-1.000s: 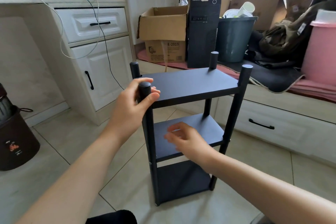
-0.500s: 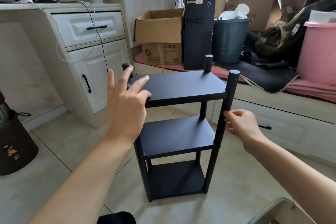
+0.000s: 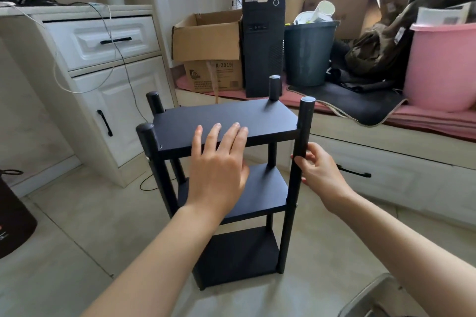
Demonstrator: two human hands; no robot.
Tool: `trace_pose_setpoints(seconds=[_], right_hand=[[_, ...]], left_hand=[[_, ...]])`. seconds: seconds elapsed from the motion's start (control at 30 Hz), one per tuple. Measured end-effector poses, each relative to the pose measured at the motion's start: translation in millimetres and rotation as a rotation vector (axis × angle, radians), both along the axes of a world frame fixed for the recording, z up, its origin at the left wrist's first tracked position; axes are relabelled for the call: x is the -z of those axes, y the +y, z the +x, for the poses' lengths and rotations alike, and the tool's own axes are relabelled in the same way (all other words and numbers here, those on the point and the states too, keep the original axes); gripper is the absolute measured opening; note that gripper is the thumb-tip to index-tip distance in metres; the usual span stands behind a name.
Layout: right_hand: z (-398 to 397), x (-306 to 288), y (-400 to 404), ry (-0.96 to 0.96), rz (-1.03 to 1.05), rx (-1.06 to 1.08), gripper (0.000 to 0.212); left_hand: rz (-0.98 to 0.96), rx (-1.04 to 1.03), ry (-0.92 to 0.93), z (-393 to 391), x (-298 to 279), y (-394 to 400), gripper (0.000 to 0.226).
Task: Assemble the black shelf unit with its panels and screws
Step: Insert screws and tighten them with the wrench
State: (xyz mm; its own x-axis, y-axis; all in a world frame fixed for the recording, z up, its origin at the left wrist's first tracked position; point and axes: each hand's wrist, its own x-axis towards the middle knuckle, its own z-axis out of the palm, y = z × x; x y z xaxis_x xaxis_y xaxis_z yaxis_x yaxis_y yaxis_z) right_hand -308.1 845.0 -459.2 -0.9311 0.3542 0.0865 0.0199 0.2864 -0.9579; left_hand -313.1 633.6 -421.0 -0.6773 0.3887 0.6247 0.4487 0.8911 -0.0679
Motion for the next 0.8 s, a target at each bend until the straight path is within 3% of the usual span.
trace_pose_setpoints(seconds=[0.13, 0.4, 0.6, 0.8], right_hand=[[4, 0, 1, 0.012, 0.022, 0.015, 0.02], [29, -2, 12, -0.001, 0.045, 0.041, 0.014], [70, -2, 16, 0.019, 0.035, 0.044, 0.018], [96, -6, 11, 0.017, 0.05, 0.024, 0.027]], left_hand=[[0.045, -0.008, 0.104, -12, 6, 18, 0.055], [0.141, 0.042, 0.111, -25, 2, 52, 0.047], [0.096, 0.176, 0.056, -16, 1, 65, 0.052], [0.054, 0.306, 0.197, -2, 5, 77, 0.05]])
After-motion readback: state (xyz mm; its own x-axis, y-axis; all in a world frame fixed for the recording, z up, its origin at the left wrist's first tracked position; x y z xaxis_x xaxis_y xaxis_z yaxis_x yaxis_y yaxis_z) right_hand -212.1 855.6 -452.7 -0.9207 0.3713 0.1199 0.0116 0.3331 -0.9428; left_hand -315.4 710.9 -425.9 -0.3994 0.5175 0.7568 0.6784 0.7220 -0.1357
